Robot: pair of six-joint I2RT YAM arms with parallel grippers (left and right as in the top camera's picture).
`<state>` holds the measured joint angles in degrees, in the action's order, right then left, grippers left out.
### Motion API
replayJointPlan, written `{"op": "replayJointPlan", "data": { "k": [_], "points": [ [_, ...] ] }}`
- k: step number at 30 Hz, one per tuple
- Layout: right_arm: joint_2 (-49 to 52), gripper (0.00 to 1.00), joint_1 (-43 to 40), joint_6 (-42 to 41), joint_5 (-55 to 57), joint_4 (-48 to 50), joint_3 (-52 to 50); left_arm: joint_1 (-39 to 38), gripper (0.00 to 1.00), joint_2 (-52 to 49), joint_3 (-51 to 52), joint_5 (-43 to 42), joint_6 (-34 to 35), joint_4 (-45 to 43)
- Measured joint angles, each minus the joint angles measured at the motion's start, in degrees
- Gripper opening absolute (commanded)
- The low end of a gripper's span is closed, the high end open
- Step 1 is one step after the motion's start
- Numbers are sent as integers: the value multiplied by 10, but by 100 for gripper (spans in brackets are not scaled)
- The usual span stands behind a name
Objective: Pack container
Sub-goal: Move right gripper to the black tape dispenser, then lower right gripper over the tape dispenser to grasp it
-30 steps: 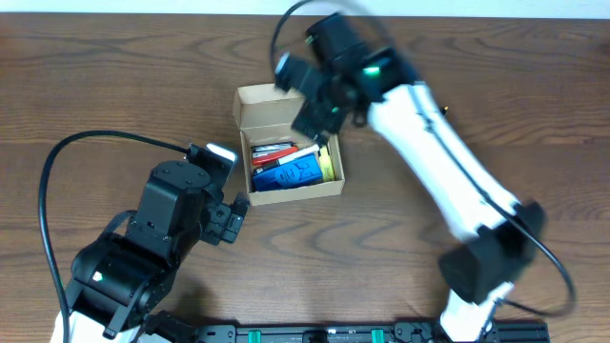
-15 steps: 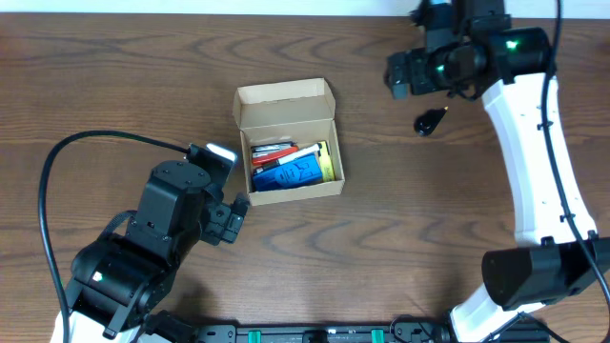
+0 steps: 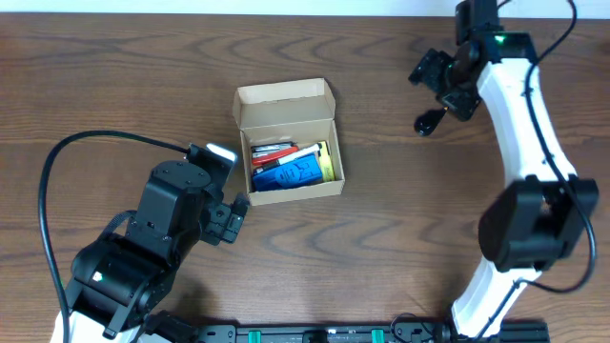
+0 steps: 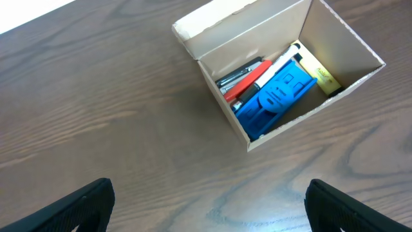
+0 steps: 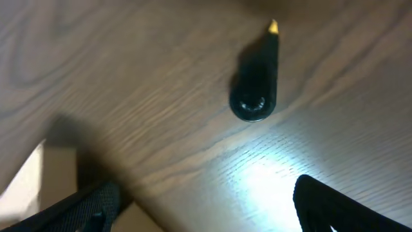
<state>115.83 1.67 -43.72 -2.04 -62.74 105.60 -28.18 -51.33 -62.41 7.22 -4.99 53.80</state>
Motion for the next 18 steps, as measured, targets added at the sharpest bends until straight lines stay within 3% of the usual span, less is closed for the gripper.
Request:
{"op": "replayJointPlan", "data": {
  "k": [8, 18],
  "points": [
    [90, 89, -7, -63, 23, 9, -1, 0, 95, 0, 0, 0, 0, 0],
    [131, 84, -17, -56, 43, 57, -4, 0, 95, 0, 0, 0, 0, 0]
  ]
}}
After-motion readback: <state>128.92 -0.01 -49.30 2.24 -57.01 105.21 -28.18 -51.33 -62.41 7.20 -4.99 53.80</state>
